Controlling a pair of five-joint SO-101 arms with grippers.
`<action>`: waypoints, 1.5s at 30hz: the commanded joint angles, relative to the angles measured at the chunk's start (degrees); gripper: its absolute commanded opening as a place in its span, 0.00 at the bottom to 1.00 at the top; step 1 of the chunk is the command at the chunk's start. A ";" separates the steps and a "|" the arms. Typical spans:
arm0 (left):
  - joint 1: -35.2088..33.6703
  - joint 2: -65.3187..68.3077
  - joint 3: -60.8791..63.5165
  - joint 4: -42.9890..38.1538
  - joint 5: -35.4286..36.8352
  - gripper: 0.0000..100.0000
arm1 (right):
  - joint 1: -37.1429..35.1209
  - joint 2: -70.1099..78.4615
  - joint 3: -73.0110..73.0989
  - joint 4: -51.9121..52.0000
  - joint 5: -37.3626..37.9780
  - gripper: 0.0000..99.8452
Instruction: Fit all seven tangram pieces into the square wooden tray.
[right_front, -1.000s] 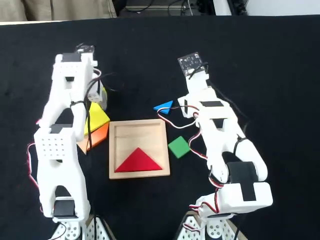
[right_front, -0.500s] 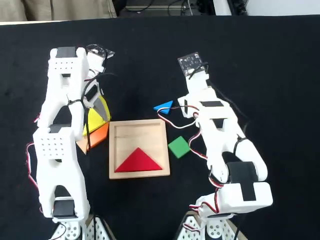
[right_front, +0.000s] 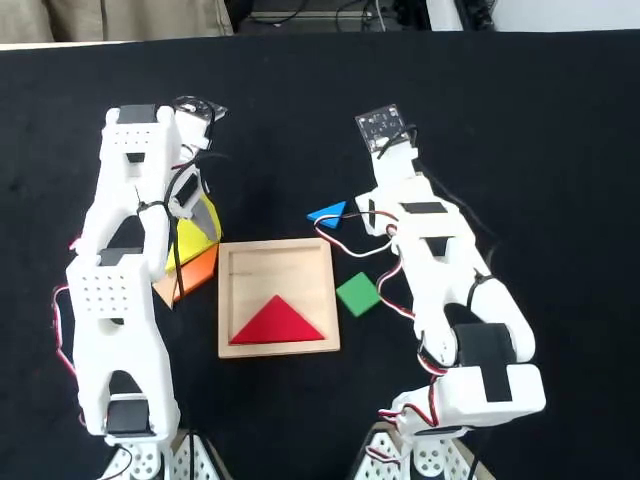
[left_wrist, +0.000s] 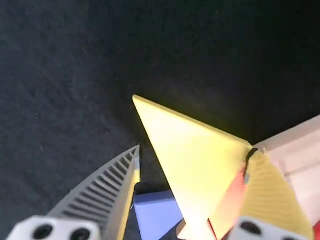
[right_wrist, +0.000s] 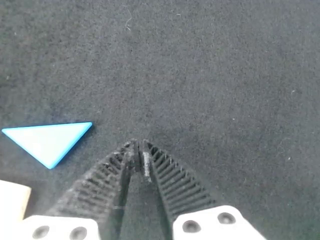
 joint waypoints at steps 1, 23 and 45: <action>0.84 1.05 -0.40 -0.79 0.44 0.33 | -0.88 -0.48 -2.24 -0.18 0.44 0.01; 0.40 8.44 -13.49 -0.79 7.74 0.33 | -0.97 -0.48 -2.33 -0.18 0.44 0.01; 0.40 8.09 -13.58 2.90 -6.51 0.33 | -0.97 -0.48 -2.33 -0.18 0.44 0.01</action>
